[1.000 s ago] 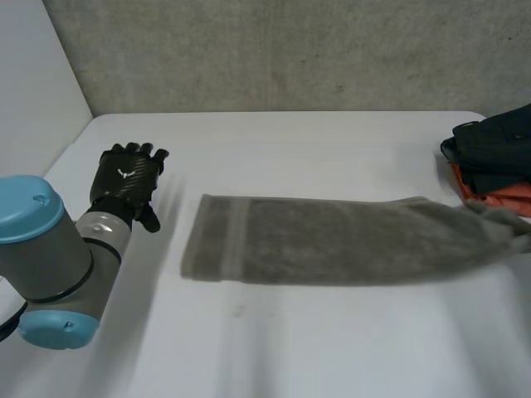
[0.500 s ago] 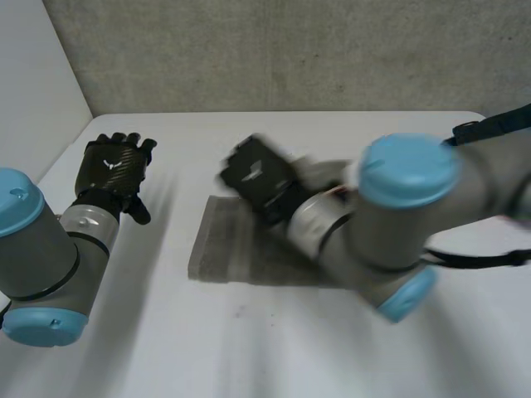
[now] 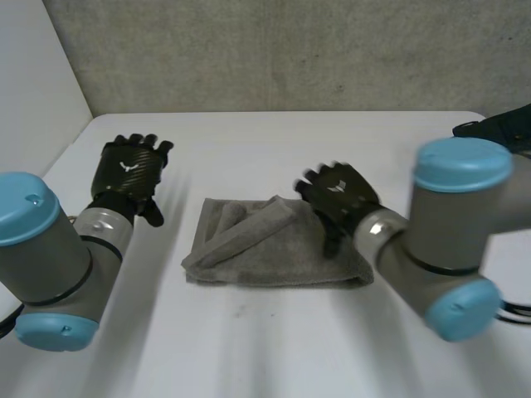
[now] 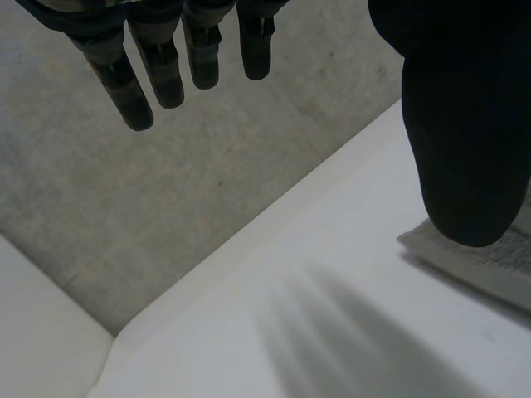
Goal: Fold the laundry.
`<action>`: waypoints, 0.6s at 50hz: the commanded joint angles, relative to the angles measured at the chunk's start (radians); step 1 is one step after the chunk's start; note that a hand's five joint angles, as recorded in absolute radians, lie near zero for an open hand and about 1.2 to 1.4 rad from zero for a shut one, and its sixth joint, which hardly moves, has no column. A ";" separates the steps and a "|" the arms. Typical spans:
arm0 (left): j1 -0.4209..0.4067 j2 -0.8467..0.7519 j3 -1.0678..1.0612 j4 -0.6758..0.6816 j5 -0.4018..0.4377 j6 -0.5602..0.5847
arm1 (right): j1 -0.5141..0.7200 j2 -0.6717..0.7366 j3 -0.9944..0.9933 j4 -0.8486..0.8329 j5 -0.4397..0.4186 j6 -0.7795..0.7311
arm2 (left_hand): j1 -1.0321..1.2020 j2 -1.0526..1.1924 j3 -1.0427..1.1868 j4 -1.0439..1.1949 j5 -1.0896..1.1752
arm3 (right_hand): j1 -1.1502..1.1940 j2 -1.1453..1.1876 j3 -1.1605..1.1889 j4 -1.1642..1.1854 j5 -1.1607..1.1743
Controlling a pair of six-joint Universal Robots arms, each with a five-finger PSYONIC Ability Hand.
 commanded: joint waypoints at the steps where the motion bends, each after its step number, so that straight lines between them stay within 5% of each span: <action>1: -0.097 -0.001 0.016 0.000 0.027 -0.008 | -0.123 -0.050 0.223 -0.033 -0.089 0.022 | -0.016 -0.028 -0.035 -0.028 -0.046 | -0.029 -0.044 -0.040 -0.060 -0.068; 6: -0.187 -0.090 0.103 -0.015 0.112 -0.015 | -0.148 -0.057 0.298 -0.131 -0.089 0.019 | -0.001 -0.012 -0.019 -0.013 -0.031 | 0.078 0.063 0.067 0.047 0.039; 15: -0.232 -0.297 0.283 -0.135 0.127 -0.011 | -0.136 -0.057 0.306 -0.148 -0.088 0.023 | -0.001 -0.012 -0.019 -0.013 -0.031 | 0.143 0.127 0.131 0.112 0.103; 26: -0.171 -0.536 0.539 -0.169 0.103 0.012 | -0.117 -0.039 0.292 -0.174 -0.072 0.017 | 0.014 0.003 -0.005 0.002 -0.016 | 0.269 0.254 0.258 0.238 0.230; 30: -0.108 -0.533 0.543 -0.159 0.005 0.035 | -0.116 -0.036 0.294 -0.194 -0.059 0.016 | 0.034 0.023 0.016 0.023 0.004 | 0.351 0.336 0.340 0.320 0.312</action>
